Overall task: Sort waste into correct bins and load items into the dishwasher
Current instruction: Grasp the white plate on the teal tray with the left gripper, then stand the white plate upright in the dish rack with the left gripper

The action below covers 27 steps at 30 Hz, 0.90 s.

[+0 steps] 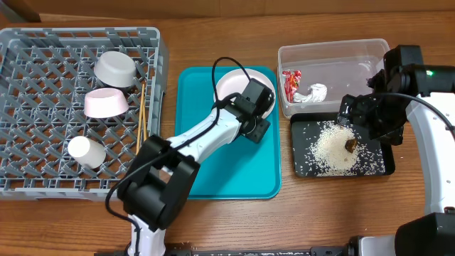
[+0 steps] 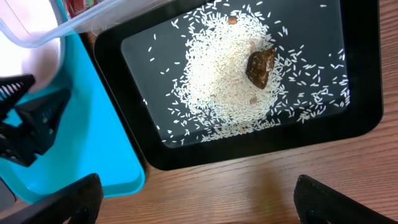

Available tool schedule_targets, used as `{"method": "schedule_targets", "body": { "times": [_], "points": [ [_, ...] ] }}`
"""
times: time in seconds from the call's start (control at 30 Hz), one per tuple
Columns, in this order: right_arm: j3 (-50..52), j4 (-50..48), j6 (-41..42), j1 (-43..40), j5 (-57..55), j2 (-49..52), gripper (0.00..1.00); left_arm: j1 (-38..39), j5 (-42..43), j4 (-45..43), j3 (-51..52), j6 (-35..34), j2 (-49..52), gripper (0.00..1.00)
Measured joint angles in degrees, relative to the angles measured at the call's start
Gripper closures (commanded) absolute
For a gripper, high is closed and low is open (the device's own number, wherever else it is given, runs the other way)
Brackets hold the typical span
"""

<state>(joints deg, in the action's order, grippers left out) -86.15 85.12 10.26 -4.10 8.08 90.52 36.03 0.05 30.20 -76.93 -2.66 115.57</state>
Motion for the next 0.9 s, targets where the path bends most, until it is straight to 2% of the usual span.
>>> {"method": "schedule_targets", "body": {
  "times": [0.03,0.07,0.13,0.33,0.4,0.67,0.77,0.9],
  "points": [
    [0.00,-0.02,0.00,0.00,0.02,0.00,0.00,-0.02,-0.13,1.07,0.00,0.22,0.22,0.67],
    [0.00,0.00,0.00,0.00,0.02,0.00,0.00,-0.02,-0.31,1.88,0.00,0.48,0.28,0.84],
    [0.00,0.00,0.00,0.00,0.02,0.00,0.00,0.00,-0.68,3.76,-0.11,0.74,0.28,0.95],
    [0.00,0.02,0.00,0.00,0.02,0.00,0.00,-0.04,-2.69,8.46,-1.97,1.29,0.24,0.96],
    [0.00,0.07,0.02,0.00,0.04,0.00,0.00,-0.04,-2.82,13.49,-4.13,1.14,0.28,0.96],
    [0.00,0.39,0.00,0.00,0.02,0.00,0.00,-1.29,-2.21,28.57,-23.06,-2.49,0.02,0.96],
    [0.00,0.37,0.00,0.00,0.02,0.00,0.00,-4.61,-1.73,31.61,-28.87,-4.74,-3.41,0.96],
    [0.00,0.42,0.02,0.00,0.04,0.00,0.00,-12.22,1.75,32.46,-31.12,-6.47,-9.57,0.96]
  ]
}}
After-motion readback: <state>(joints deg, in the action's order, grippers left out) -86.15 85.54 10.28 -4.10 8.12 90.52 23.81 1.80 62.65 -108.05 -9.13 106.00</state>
